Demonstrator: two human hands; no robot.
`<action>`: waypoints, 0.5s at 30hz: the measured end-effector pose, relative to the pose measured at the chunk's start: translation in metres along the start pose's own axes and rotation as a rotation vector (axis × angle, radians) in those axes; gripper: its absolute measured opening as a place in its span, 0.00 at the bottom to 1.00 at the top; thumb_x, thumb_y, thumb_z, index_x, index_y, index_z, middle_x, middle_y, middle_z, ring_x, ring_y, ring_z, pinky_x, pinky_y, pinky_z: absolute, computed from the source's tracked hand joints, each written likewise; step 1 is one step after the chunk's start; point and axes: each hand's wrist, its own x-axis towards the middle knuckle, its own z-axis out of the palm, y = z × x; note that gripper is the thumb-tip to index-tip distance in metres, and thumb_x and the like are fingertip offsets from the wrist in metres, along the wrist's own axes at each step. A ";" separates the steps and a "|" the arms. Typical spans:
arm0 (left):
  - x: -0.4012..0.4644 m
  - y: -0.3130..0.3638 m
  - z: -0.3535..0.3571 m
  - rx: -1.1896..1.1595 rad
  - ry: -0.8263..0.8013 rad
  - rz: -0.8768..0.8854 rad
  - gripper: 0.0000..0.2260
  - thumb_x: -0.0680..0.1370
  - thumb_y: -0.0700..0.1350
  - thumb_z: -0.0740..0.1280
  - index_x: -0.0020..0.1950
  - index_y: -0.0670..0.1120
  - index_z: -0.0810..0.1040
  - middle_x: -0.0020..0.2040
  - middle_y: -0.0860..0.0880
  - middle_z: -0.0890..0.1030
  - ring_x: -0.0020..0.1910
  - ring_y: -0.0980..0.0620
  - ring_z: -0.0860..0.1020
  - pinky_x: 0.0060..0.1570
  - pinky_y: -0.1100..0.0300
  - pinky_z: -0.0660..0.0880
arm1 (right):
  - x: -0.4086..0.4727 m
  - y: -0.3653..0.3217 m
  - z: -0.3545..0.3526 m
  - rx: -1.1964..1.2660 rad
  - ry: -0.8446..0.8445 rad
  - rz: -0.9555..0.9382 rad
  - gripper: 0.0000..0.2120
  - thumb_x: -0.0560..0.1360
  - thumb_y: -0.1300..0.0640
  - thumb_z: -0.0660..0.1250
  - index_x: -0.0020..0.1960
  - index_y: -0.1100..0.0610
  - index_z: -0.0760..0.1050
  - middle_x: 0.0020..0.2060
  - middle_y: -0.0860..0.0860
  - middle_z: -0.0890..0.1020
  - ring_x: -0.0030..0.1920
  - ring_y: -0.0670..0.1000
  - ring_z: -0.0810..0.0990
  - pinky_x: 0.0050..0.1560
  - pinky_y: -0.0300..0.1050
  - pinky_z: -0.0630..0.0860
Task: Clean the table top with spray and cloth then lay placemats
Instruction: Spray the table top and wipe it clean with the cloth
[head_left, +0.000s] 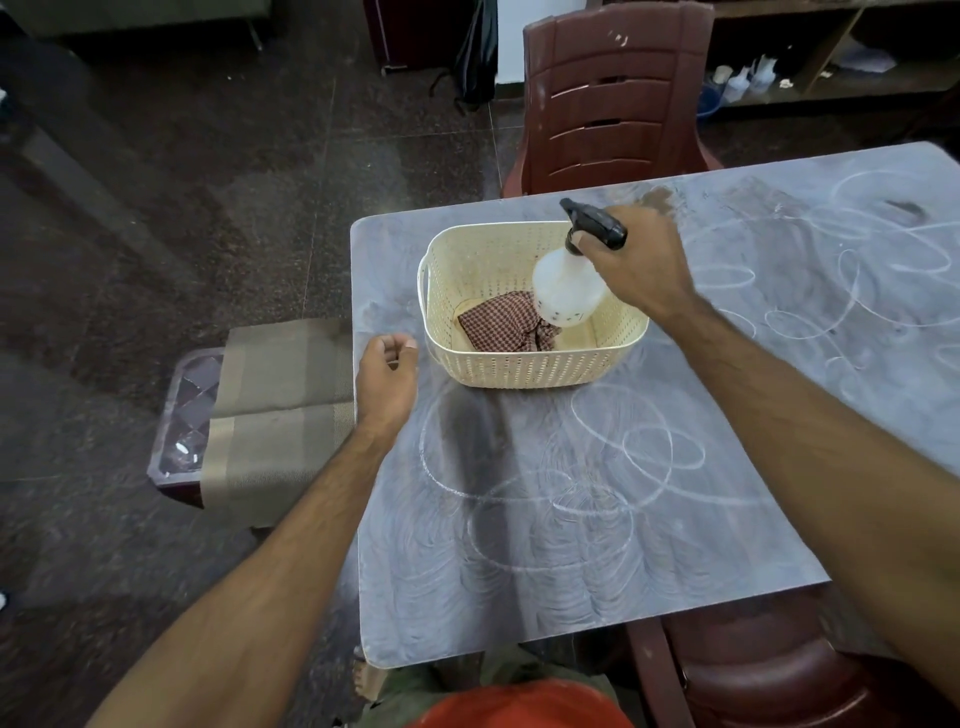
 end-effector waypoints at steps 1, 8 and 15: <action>-0.003 0.002 -0.001 0.008 0.000 0.021 0.04 0.82 0.45 0.64 0.48 0.53 0.74 0.47 0.55 0.78 0.49 0.53 0.77 0.55 0.56 0.76 | -0.002 -0.009 -0.010 0.014 0.003 -0.029 0.12 0.75 0.49 0.70 0.49 0.58 0.83 0.36 0.52 0.83 0.37 0.54 0.80 0.39 0.49 0.75; -0.023 0.030 -0.016 0.034 -0.176 0.221 0.11 0.78 0.42 0.70 0.60 0.46 0.77 0.52 0.54 0.79 0.48 0.60 0.77 0.50 0.72 0.74 | -0.026 -0.070 -0.066 0.059 -0.283 -0.300 0.15 0.74 0.49 0.73 0.59 0.53 0.81 0.42 0.46 0.84 0.37 0.42 0.82 0.39 0.40 0.81; -0.067 0.045 -0.045 0.145 -0.403 0.381 0.20 0.75 0.55 0.69 0.66 0.54 0.74 0.62 0.56 0.77 0.59 0.60 0.76 0.54 0.68 0.74 | -0.063 -0.093 -0.045 0.211 -0.558 -0.442 0.12 0.73 0.52 0.76 0.54 0.57 0.83 0.39 0.53 0.85 0.34 0.49 0.82 0.35 0.46 0.77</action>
